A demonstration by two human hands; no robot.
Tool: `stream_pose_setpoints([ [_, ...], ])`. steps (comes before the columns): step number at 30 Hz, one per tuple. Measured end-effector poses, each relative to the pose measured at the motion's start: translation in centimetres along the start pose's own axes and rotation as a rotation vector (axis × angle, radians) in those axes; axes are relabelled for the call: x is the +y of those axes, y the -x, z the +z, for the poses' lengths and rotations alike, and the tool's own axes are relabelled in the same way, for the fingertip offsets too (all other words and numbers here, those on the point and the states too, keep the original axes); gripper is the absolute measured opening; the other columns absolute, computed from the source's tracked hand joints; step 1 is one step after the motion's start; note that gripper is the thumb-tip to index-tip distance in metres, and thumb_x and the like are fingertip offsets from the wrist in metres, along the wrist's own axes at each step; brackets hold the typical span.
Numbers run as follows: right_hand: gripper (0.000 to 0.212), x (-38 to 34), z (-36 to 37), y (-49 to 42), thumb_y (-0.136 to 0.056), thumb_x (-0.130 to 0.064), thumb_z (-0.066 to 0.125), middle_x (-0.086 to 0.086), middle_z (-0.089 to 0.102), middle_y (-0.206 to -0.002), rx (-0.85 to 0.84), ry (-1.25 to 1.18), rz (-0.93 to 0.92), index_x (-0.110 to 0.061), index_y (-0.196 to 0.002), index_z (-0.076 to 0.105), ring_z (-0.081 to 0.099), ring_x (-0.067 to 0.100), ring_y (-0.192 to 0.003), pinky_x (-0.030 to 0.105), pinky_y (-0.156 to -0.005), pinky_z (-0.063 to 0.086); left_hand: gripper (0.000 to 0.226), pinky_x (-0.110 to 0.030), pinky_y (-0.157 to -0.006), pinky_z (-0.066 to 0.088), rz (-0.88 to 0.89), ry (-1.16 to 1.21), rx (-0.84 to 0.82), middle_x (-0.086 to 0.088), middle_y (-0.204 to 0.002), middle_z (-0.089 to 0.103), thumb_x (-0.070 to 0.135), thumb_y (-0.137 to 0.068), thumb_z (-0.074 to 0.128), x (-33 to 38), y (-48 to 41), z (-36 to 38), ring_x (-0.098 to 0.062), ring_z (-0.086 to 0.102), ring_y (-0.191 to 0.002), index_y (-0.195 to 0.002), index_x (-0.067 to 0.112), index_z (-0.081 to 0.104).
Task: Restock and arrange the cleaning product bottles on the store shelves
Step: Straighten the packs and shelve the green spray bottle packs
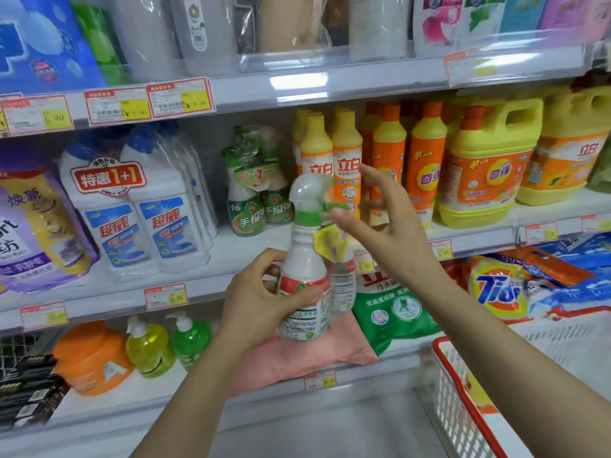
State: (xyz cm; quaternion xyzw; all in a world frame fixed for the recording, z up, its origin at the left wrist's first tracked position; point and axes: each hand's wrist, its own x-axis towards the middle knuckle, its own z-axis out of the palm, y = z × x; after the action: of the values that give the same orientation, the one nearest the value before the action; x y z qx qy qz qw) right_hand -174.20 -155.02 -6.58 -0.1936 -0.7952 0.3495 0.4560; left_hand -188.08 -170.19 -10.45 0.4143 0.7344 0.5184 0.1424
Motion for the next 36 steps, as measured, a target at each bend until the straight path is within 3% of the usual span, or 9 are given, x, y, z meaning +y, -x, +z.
stream_pose_setpoints([
  [4, 0.092, -1.2, 1.1, 0.4, -0.07, -0.074, 0.065, 0.002, 0.062, -0.129, -0.033, 0.289, 0.087, -0.023, -0.142, 0.04, 0.059, 0.019, -0.116, 0.034, -0.084, 0.047, 0.056, -0.034, -0.068, 0.052, 0.083, -0.351, 0.065, 0.015, -0.077, 0.066, 0.063, -0.051, 0.082, 1.1, 1.1, 1.9, -0.001, 0.062, -0.073, -0.089, 0.034, 0.054],
  [10, 0.063, 0.4, 0.8, 0.2, -0.083, -0.051, 0.071, 0.007, 0.072, -0.103, 0.082, 0.332, 0.004, -0.01, -0.128, 0.052, 0.065, 0.029, -0.095, 0.034, -0.068, 0.04, 0.065, -0.033, -0.065, 0.042, 0.176, -0.59, 0.061, 0.013, -0.086, 0.057, 0.081, -0.053, 0.067, 0.9, 1.8, 4.6, -0.01, 0.056, -0.078, -0.087, 0.032, 0.041],
  [13, 0.054, 0.9, 0.1, 0.4, -0.084, -0.043, 0.074, 0.003, 0.072, -0.102, 0.043, 0.236, 0.013, -0.015, -0.127, 0.057, 0.066, 0.021, -0.094, 0.034, -0.072, 0.045, 0.06, -0.033, -0.066, 0.047, 0.114, -0.397, -0.042, 0.015, -0.082, 0.062, 0.078, -0.051, 0.071, 0.9, 0.9, 3.9, -0.005, 0.058, -0.073, -0.085, 0.033, 0.051],
  [16, 0.05, 1.0, -0.6, 0.6, -0.085, -0.037, 0.075, -0.004, 0.07, -0.105, -0.051, 0.19, -0.027, -0.017, -0.127, 0.058, 0.065, 0.014, -0.095, 0.036, -0.081, 0.052, 0.046, -0.024, -0.071, 0.049, 0.079, -0.057, 0.02, 0.012, -0.091, 0.069, 0.069, -0.063, 0.073, -0.2, -0.3, 2.9, -0.001, 0.063, -0.079, -0.087, 0.03, 0.065],
  [20, 0.049, 0.8, -0.9, 0.9, -0.084, -0.036, 0.072, -0.01, 0.068, -0.109, -0.203, 0.014, -0.028, -0.018, -0.128, 0.059, 0.066, 0.005, -0.097, 0.035, -0.084, 0.057, 0.06, -0.019, -0.091, 0.044, -0.031, 0.21, 0.049, 0.009, -0.126, 0.058, 0.056, -0.075, 0.059, -1.4, -1.3, 2.0, -0.001, 0.058, -0.111, -0.13, 0.032, 0.054],
  [24, 0.036, 0.3, -1.4, 1.2, -0.091, -0.008, 0.069, -0.008, 0.07, -0.111, -0.391, -0.195, 0.028, -0.017, -0.125, 0.062, 0.068, 0.004, -0.099, 0.02, -0.079, 0.054, 0.048, -0.025, -0.081, 0.054, -0.171, 0.54, -0.119, -0.001, -0.112, 0.073, 0.039, -0.079, 0.063, -1.8, -1.5, 1.5, -0.013, 0.07, -0.099, -0.124, 0.024, 0.062],
  [29, 0.042, 2.8, -2.2, 1.5, -0.089, -0.002, 0.068, 0.008, 0.074, -0.112, -0.632, -0.282, 0.231, -0.021, -0.127, 0.064, 0.071, 0.022, -0.098, 0.034, -0.079, 0.059, 0.021, -0.018, -0.066, 0.054, -0.192, 0.535, -0.19, 0.0, -0.091, 0.076, 0.018, -0.083, 0.063, -3.5, -0.5, 1.7, -0.01, 0.071, -0.08, -0.103, 0.014, 0.066],
  [33, 0.042, 7.2, -1.2, 3.1, -0.087, 0.002, 0.07, 0.011, 0.072, -0.115, -0.761, -0.171, 0.273, -0.008, -0.127, 0.064, 0.07, 0.013, -0.091, 0.025, -0.077, 0.057, 0.025, -0.017, -0.071, 0.053, -0.159, 0.325, -0.224, -0.007, -0.105, 0.069, 0.005, -0.087, 0.067, -7.5, 1.1, 3.5, -0.004, 0.069, -0.086, -0.111, 0.011, 0.062],
  [36, 0.039, 10.3, 0.6, 5.2, -0.083, -0.005, 0.077, 0.004, 0.07, -0.118, -0.883, -0.017, 0.266, -0.012, -0.12, 0.067, 0.07, 0.016, -0.096, 0.032, -0.088, 0.057, 0.026, -0.02, -0.079, 0.049, -0.131, 0.122, -0.313, 0.004, -0.097, 0.069, 0.004, -0.082, 0.075, -11.5, 2.4, 4.6, 0.0, 0.067, -0.087, -0.1, 0.015, 0.059],
])
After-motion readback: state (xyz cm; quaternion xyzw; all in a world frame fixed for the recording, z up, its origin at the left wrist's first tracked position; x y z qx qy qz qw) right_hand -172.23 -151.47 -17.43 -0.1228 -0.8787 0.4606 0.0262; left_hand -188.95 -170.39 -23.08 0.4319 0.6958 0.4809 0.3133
